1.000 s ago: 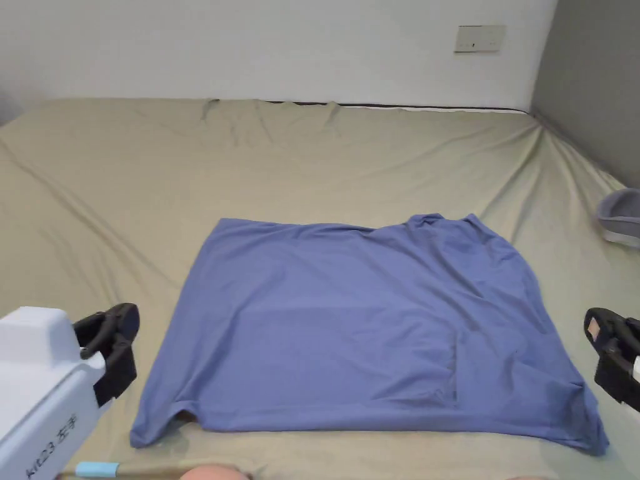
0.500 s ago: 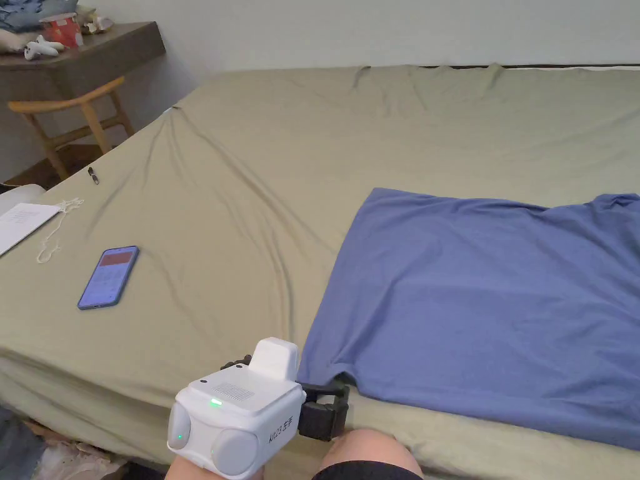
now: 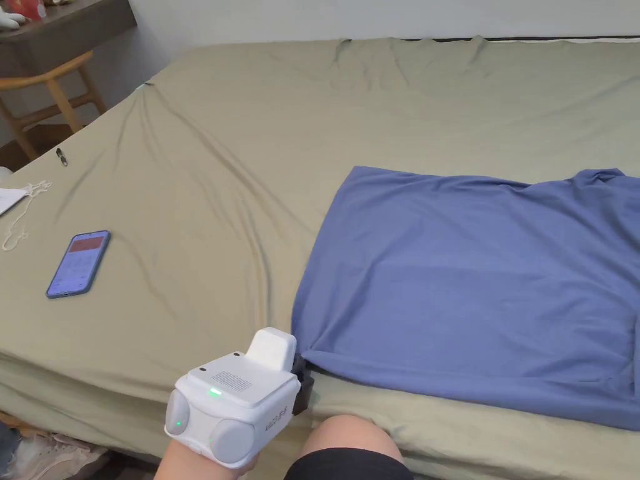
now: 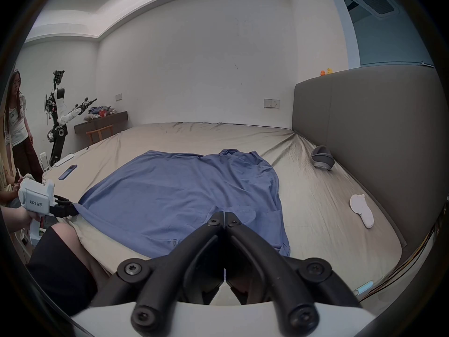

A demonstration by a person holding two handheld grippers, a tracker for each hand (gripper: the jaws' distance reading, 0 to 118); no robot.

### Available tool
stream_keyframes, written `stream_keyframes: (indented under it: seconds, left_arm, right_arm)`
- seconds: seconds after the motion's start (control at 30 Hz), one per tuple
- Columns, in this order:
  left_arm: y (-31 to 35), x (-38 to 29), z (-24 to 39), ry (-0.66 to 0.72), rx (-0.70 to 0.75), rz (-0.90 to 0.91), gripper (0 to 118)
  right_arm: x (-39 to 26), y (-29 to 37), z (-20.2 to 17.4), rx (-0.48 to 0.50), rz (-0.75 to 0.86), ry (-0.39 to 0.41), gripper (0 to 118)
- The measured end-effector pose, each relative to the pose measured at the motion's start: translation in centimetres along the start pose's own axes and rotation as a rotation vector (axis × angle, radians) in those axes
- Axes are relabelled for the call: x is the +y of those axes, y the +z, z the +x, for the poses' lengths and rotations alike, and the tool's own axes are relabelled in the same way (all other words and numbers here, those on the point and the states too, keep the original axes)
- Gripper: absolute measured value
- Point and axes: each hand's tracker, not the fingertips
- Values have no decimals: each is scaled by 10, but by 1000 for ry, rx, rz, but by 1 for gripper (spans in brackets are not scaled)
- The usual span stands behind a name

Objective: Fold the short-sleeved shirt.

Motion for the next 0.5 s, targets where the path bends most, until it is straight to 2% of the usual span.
stream_keyframes:
  seconds: [0.23,0.3,0.33,0.4,0.43,0.47,0.5]
  left_arm:
    - [23,24,-10,79,-36,85,0]
    - [27,33,-13,127,-61,98,0]
    - [29,40,-11,135,-69,99,0]
    - [29,47,-11,140,-72,101,0]
    - [28,49,-10,138,-70,103,0]
    - [29,54,-6,131,-66,106,0]
    - [29,57,-4,123,-63,105,0]
  right_arm:
    - [-5,0,11,-23,-25,16,0]
    - [-11,-9,17,-39,-50,56,1]
    - [-16,-15,22,-19,-99,75,12]
    - [-25,-28,26,-34,-169,59,95]
    - [-30,-36,31,-38,-200,33,118]
    - [-36,-44,35,-46,-265,-6,114]
    - [-45,-47,37,10,-291,-64,111]
